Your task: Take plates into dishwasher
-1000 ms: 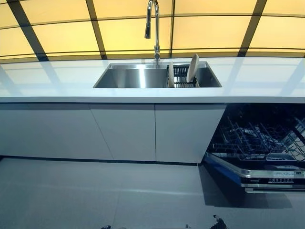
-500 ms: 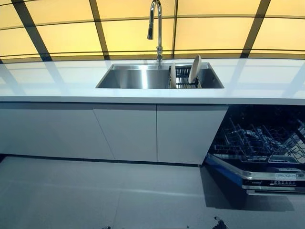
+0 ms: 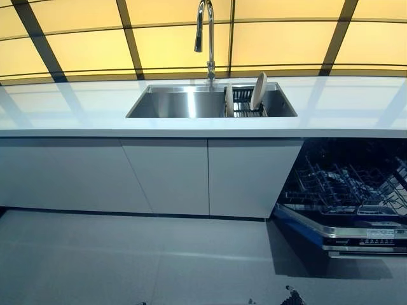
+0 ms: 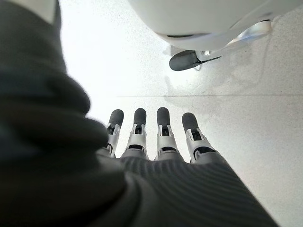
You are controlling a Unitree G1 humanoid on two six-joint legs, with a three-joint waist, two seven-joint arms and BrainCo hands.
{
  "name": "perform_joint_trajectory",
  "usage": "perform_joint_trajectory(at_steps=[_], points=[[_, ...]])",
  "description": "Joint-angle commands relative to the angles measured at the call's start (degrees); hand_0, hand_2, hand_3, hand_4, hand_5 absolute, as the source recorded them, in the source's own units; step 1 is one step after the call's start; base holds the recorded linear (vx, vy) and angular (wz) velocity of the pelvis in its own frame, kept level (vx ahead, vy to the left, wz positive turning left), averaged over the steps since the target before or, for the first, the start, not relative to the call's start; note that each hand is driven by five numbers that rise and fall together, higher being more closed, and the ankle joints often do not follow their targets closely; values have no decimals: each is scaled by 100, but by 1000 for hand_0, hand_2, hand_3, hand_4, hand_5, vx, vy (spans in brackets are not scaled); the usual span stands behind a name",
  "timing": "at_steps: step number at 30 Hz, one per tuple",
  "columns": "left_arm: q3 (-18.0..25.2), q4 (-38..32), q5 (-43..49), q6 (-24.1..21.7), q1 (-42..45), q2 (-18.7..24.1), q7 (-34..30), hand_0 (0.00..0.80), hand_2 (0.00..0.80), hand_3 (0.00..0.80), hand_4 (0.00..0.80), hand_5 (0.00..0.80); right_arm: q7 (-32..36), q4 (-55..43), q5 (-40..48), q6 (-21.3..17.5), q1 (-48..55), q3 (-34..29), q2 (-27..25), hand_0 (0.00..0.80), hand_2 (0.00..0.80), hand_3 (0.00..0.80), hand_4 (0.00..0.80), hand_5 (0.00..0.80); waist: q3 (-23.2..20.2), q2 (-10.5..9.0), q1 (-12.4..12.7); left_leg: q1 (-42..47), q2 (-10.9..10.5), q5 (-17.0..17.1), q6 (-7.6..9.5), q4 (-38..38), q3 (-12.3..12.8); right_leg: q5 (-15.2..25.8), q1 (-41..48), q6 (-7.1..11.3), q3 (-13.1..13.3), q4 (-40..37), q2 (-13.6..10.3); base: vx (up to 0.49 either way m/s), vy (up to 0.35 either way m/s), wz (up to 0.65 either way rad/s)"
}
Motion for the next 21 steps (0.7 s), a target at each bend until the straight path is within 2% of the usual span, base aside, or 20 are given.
perform_joint_trajectory(at_steps=[1, 3, 5, 10, 12, 14, 15, 16, 17, 18, 19, 20, 21], points=[[170, 196, 86, -18, -407, 50, 195, 0, 0, 0, 0, 0, 103, 316, -134, 175, -632, 77, 102, 0, 0, 0, 0, 0, 443, -312, -21, -186, -293, -369, 364, 782, 10, -817, 87, -326, 117, 755, 259, 88, -165, -2], [268, 175, -75, -136, -414, 52, 231, 0, 0, 0, 0, 0, 209, 289, -124, 294, -690, 91, 66, 0, 0, 0, 0, 0, 581, -409, 78, -512, -319, -331, 338, 1441, -131, -774, 75, -373, 96, 855, 212, 67, -150, -5], [300, 138, -70, -164, -428, 61, 219, 0, 0, 0, 0, 0, 312, 275, -178, 367, -717, 104, 40, 0, 0, 0, 0, 0, 642, -428, 111, -613, -312, -287, 329, 1564, -153, -768, 72, -374, 98, 882, 199, 18, -68, -10], [316, 42, -88, -140, -481, 98, 210, 0, 0, 0, 0, 0, 371, 370, -153, 491, -705, 3, -60, 0, 0, 0, 0, 0, 625, -370, 37, -495, -208, -166, 291, 1168, -142, -822, 7, -370, 223, 882, 262, 55, -22, -15], [348, 61, -293, -157, -491, 92, 282, 0, 0, 0, 0, 0, 444, 401, -254, 447, -682, -24, -123, 0, 0, 0, 0, 0, 609, -386, 3, -622, -161, -44, 260, 1514, -213, -877, -36, -490, 289, 882, 308, 50, -16, -18], [452, 85, -644, -302, -466, 62, 401, 0, 0, 0, 0, 0, 612, 355, -243, 479, -677, 43, -182, 0, 0, 0, 0, 0, 746, -469, 91, -1315, -315, 218, 270, 2609, -472, -893, -80, -611, 373, 977, 318, 14, -75, -12], [527, 51, -757, -354, -447, 65, 395, 0, 0, 0, 0, 0, 700, 349, -298, 474, -687, 67, -209, 0, 0, 0, 0, 0, 858, -450, 161, -1605, -352, 371, 233, 2771, -496, -922, -40, -638, 424, 1007, 370, 160, -2, -16], [601, 31, -817, -336, -417, 57, 429, 0, 0, 0, 0, 0, 760, 410, -367, 474, -714, 101, -233, 0, 0, 0, 0, 0, 992, -284, 297, -1811, -277, 798, 83, 2245, -421, -992, 136, -577, 477, 991, 515, 195, 44, -7], [607, 36, -814, -335, -408, 55, 436, 0, 0, 0, 0, 0, 761, 426, -372, 465, -719, 98, -236, 0, 0, 0, 0, 0, 1020, -255, 322, -1808, -250, 887, 51, 2113, -396, -1013, 190, -564, 489, 984, 537, 428, 157, 19], [628, 77, -826, -313, -357, 60, 478, 0, 0, 0, 0, 0, 756, 511, -419, 392, -740, 65, -234, 0, 0, 0, 0, 0, 1026, -88, 504, -2032, -62, 1329, -78, 1024, -286, -1141, 529, -464, 578, 869, 652, 357, 133, 27], [634, 86, -822, -299, -339, 64, 478, 0, 0, 0, 0, 0, 753, 522, -420, 381, -742, 62, -229, 0, 0, 0, 0, 0, 1047, -96, 543, -2013, -66, 1408, -92, 826, -260, -1187, 629, -445, 602, 844, 630, 486, 184, 23], [633, 141, -820, -283, -292, 67, 463, 0, 0, 0, 0, 0, 752, 549, -397, 392, -752, 65, -226, 0, 0, 0, 0, 0, 1049, -49, 641, -2130, -17, 1687, -152, 450, -307, -1348, 830, -428, 684, 834, 660, 453, 166, 12], [677, 215, -788, -251, -198, 54, 453, 0, 0, 0, 0, 0, 718, 554, -345, 441, -742, 47, -226, 0, 0, 0, 0, 0, 1013, -38, 726, -2311, 63, 1835, -190, 192, -199, -1569, 1066, -395, 754, 852, 641, 448, 173, 4]])
